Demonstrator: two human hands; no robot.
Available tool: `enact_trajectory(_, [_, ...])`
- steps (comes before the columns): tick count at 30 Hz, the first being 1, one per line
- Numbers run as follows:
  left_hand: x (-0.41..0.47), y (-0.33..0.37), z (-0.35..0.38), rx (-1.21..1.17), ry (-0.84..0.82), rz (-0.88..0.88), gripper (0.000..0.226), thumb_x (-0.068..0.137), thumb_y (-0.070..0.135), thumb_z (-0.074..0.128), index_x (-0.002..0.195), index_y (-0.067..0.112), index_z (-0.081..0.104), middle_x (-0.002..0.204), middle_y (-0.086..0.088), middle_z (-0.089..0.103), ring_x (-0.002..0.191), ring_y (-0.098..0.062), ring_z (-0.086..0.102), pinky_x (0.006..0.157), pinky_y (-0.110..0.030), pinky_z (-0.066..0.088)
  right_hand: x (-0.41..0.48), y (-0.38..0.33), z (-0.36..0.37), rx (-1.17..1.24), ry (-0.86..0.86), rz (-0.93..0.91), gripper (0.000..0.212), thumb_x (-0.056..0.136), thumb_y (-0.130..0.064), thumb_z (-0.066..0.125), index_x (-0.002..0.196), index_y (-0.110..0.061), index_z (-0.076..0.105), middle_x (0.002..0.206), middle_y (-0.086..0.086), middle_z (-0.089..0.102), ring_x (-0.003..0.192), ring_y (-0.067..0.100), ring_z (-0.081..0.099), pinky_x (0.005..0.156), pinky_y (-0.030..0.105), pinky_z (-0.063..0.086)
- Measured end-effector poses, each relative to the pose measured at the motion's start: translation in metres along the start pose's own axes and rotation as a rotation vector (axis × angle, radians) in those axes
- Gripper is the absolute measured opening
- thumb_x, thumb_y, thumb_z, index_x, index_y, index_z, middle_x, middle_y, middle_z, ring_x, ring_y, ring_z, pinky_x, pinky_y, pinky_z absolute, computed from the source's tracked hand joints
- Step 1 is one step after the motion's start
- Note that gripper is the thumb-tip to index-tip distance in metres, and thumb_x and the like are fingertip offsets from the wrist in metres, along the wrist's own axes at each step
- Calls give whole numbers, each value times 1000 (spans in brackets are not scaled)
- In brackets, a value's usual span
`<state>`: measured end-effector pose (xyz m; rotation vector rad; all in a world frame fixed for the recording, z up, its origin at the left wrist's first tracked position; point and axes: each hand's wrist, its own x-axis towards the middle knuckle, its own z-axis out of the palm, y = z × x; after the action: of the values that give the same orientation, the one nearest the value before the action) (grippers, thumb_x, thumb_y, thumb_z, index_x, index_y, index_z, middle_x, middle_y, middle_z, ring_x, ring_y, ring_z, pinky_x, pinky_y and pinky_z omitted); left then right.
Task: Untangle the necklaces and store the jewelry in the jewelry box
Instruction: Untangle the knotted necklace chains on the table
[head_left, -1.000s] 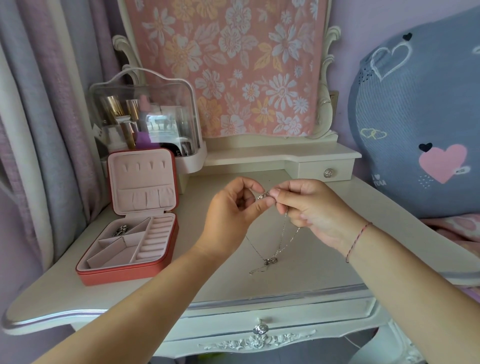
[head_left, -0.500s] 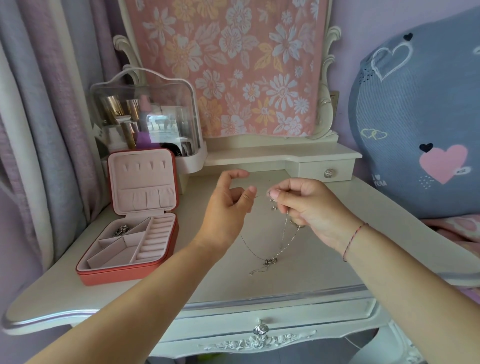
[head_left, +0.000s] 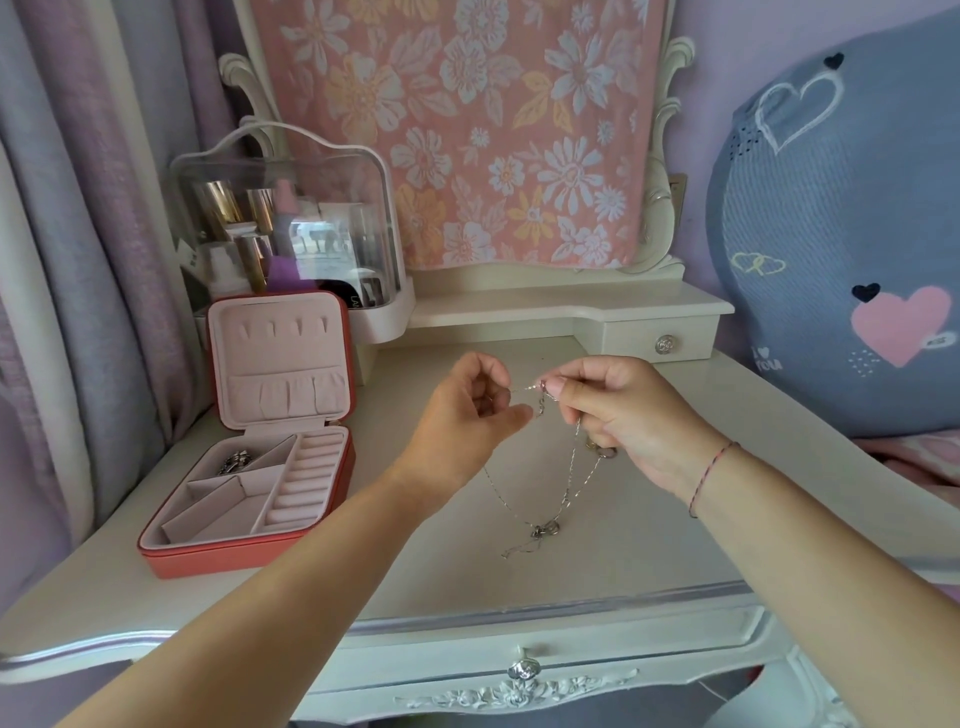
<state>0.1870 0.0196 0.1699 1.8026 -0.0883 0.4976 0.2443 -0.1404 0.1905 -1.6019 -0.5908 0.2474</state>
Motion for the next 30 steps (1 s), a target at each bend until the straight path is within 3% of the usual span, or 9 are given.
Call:
enact_trajectory(3, [3, -4, -1, -10, 0, -20, 31, 80, 2, 73, 82, 18, 46, 66, 1, 42, 51, -7, 32, 50, -19, 31, 4, 2, 1, 34, -1, 23, 7, 92, -10, 60, 87, -8, 64, 55, -1, 49, 37, 5, 20, 41, 19, 15])
enact_trajectory(5, [3, -6, 0, 32, 2, -29, 28, 79, 4, 75, 78, 18, 51, 62, 7, 38, 49, -7, 29, 48, -17, 29, 7, 5, 0, 64, -18, 35, 8, 92, -9, 60, 85, -8, 62, 55, 0, 49, 37, 5, 20, 39, 17, 16])
enact_trajectory(10, [11, -12, 3, 35, 40, -16, 8, 83, 12, 74, 78, 16, 69, 91, 8, 51, 59, -5, 37, 61, -12, 34, 17, 14, 1, 106, -42, 46, 8, 93, -10, 58, 86, -6, 62, 56, 1, 49, 37, 5, 19, 37, 15, 18])
enact_trajectory(14, [18, -18, 2, -48, 44, -127, 14, 90, 18, 64, 80, 17, 74, 93, 9, 51, 65, 5, 47, 66, -14, 33, 28, 23, 1, 135, -31, 55, 10, 92, -11, 59, 85, -6, 64, 57, 1, 49, 40, 7, 19, 39, 16, 17])
enact_trajectory(18, [20, -26, 4, -121, 48, -151, 12, 83, 26, 71, 81, 15, 75, 93, 5, 54, 64, 8, 49, 62, -6, 36, 35, 30, 2, 136, -51, 37, 10, 91, -11, 60, 85, -6, 65, 59, 0, 50, 43, 8, 21, 39, 16, 17])
enact_trajectory(22, [18, -33, 7, -208, 44, -175, 8, 83, 17, 71, 83, 9, 73, 88, 4, 61, 61, 7, 52, 58, -6, 38, 40, 41, 6, 121, -16, 7, 9, 87, -11, 65, 78, -12, 67, 57, -3, 48, 50, 11, 33, 48, 19, 27])
enact_trajectory(26, [17, -37, 5, -218, 40, -204, 9, 84, 19, 70, 84, 10, 72, 85, 5, 63, 59, 3, 47, 56, -11, 37, 42, 51, 9, 154, -9, -20, 6, 79, -19, 74, 75, -20, 70, 67, -6, 59, 70, 12, 49, 68, 25, 37])
enact_trajectory(28, [17, -37, 3, -238, 21, -222, 13, 83, 22, 69, 87, 10, 72, 77, 10, 62, 57, 2, 45, 59, -15, 34, 43, 55, 11, 193, -8, -8, 7, 73, -26, 72, 76, -20, 70, 77, -4, 62, 80, 12, 53, 76, 27, 38])
enact_trajectory(30, [17, -38, 1, -259, 3, -232, 8, 87, 19, 66, 86, 11, 70, 63, 17, 58, 55, 0, 42, 62, -20, 32, 44, 60, 12, 272, -24, 3, 11, 74, -24, 71, 81, -16, 68, 79, -2, 63, 78, 10, 57, 76, 25, 41])
